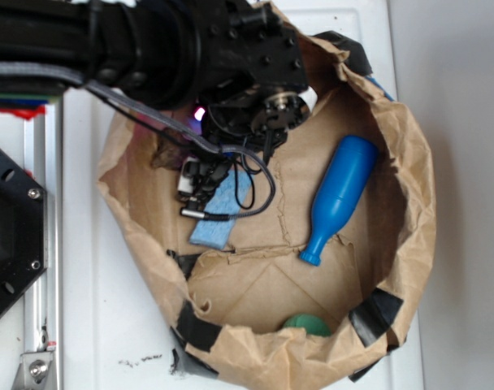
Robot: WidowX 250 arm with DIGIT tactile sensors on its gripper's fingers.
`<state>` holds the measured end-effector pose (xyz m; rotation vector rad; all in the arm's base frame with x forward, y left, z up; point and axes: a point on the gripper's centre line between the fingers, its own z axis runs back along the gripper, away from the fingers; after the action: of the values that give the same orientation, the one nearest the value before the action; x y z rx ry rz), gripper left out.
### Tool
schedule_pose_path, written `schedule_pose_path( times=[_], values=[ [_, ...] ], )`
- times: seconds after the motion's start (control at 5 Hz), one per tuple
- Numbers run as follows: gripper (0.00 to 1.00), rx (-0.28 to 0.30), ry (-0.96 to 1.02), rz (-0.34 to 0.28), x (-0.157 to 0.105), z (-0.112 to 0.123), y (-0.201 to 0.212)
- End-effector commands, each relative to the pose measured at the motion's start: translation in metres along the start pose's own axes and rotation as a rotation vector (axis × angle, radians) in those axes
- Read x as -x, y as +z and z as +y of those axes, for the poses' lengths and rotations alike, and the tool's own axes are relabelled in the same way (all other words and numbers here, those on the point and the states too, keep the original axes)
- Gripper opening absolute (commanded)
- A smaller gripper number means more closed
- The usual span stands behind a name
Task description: Grab the rock.
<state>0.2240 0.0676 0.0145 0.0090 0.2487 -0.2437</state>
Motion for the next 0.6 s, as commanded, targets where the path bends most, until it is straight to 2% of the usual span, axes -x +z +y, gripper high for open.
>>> schedule_pose_path(
  times=[0.0, 0.2, 0.4],
  values=[
    [1.00, 0.016, -0.103, 0.026, 0.025, -0.015, 0.011],
    [1.00, 0.073, -0.121, 0.023, 0.036, -0.023, 0.027],
    [1.00, 0.076, -0.135, 0.032, 0.046, -0.028, 0.024]
  ],
)
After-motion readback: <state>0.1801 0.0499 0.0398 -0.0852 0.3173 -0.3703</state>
